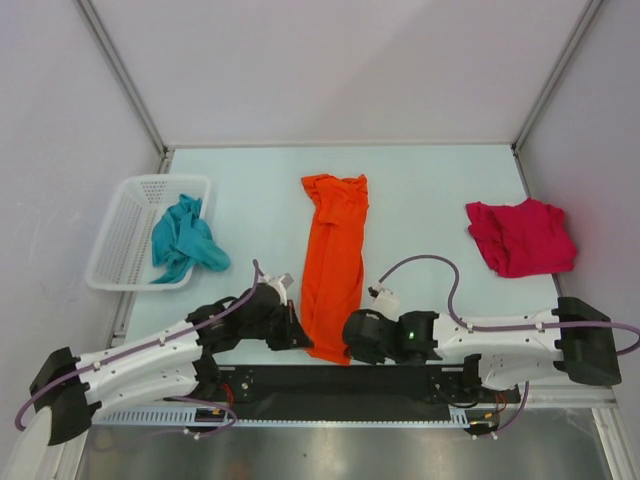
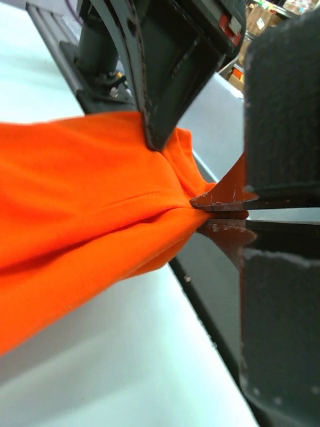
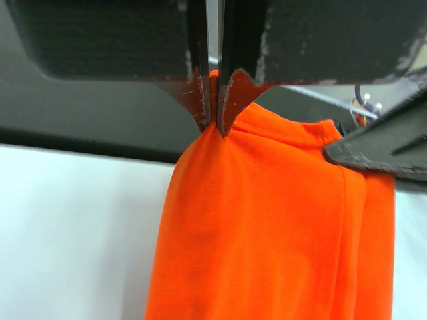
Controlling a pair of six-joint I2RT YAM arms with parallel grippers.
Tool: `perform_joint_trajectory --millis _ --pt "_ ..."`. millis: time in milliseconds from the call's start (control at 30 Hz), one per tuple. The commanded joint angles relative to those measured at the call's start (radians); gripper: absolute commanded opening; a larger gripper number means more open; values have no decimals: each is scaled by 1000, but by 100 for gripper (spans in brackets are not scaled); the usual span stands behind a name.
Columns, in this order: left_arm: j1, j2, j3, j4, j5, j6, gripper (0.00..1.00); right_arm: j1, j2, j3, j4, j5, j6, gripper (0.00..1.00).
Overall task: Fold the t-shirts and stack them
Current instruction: Grab the bottom of the folded rectangular tshirt with both arms, then fold the folded rectangular tshirt in 1/3 of the way
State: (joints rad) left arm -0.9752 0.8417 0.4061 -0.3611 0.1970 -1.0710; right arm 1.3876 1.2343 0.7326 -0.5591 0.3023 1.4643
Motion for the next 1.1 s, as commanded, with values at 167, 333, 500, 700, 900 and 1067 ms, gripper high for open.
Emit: perform_joint_trajectory --millis 167,333,500,700,900,1067 --pt "-13 -148 102 -246 -25 10 0 154 21 109 -194 78 113 0" --pt "-63 -231 91 -303 -28 -52 0 237 31 168 -289 107 174 0" --pt "-94 -285 100 -369 -62 -84 0 274 50 209 -338 132 209 0" --pt "-94 -112 174 -299 -94 -17 0 78 50 209 -302 130 27 0" --pt "-17 114 283 -167 -59 97 0 -137 88 221 -196 72 -189 0" --pt "98 296 398 -128 -16 212 0 -295 164 261 -125 12 -355 0"
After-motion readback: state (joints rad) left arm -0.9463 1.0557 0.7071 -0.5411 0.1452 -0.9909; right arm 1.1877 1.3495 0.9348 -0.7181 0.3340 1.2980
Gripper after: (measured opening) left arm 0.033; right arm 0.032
